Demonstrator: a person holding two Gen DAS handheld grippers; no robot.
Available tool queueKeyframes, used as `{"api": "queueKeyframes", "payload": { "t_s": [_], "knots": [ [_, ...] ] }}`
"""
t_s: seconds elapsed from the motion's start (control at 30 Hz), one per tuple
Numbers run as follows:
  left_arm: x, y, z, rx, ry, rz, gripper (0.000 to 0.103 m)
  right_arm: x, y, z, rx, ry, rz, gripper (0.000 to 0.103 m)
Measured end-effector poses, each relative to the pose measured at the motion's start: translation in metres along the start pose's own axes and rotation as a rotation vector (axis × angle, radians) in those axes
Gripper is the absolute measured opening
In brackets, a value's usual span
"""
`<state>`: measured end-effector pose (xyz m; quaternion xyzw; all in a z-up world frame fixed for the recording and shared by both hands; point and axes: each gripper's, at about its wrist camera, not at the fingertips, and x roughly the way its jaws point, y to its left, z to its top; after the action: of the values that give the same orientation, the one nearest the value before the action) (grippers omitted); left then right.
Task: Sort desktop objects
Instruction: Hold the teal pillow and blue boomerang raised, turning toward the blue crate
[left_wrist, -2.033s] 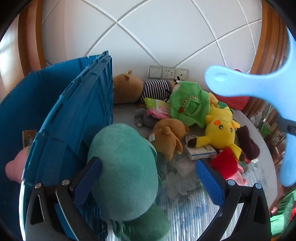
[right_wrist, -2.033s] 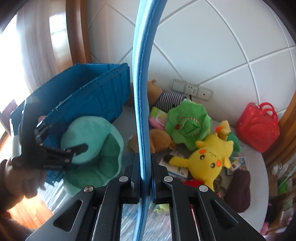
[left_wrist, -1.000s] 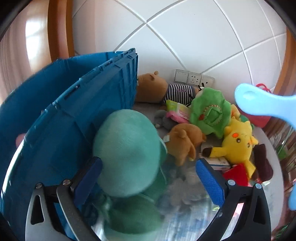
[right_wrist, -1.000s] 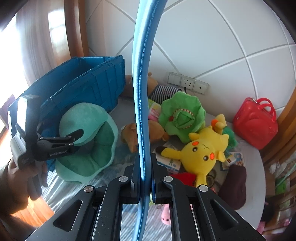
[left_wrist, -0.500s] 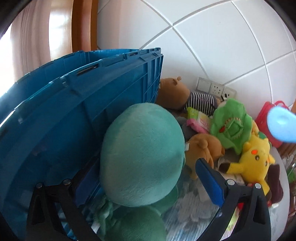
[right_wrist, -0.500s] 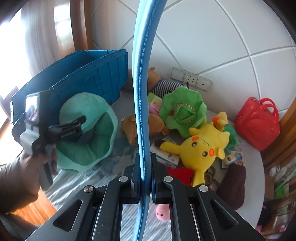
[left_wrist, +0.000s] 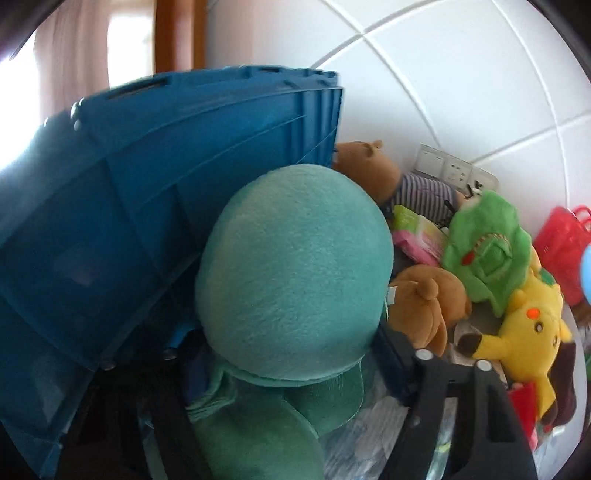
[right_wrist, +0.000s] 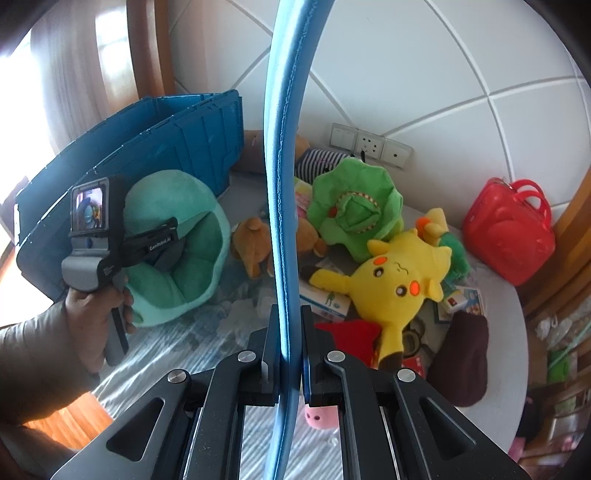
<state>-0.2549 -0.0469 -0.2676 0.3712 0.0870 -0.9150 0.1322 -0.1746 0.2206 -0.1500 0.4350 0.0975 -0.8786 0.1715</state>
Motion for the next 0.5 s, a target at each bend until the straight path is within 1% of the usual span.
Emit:
{"api": "queueKeyframes", "payload": {
  "t_s": [0.1, 0.2, 0.3, 0.5],
  "knots": [
    [-0.006, 0.002, 0.001, 0.008, 0.0, -0.017, 0.058, 0.0, 0.001, -0.001, -0.001, 0.002, 0.003, 0.008],
    [-0.018, 0.001, 0.001, 0.017, -0.004, -0.037, 0.053, 0.001, 0.002, -0.001, -0.005, 0.0, 0.01, 0.008],
    [-0.037, 0.001, 0.0, 0.039, -0.006, -0.07, 0.051, 0.001, 0.004, 0.002, -0.015, -0.008, 0.02, 0.008],
    [-0.076, 0.0, 0.0, 0.088, -0.006, -0.131, 0.051, -0.005, 0.009, 0.007, -0.03, -0.034, 0.038, 0.008]
  ]
}}
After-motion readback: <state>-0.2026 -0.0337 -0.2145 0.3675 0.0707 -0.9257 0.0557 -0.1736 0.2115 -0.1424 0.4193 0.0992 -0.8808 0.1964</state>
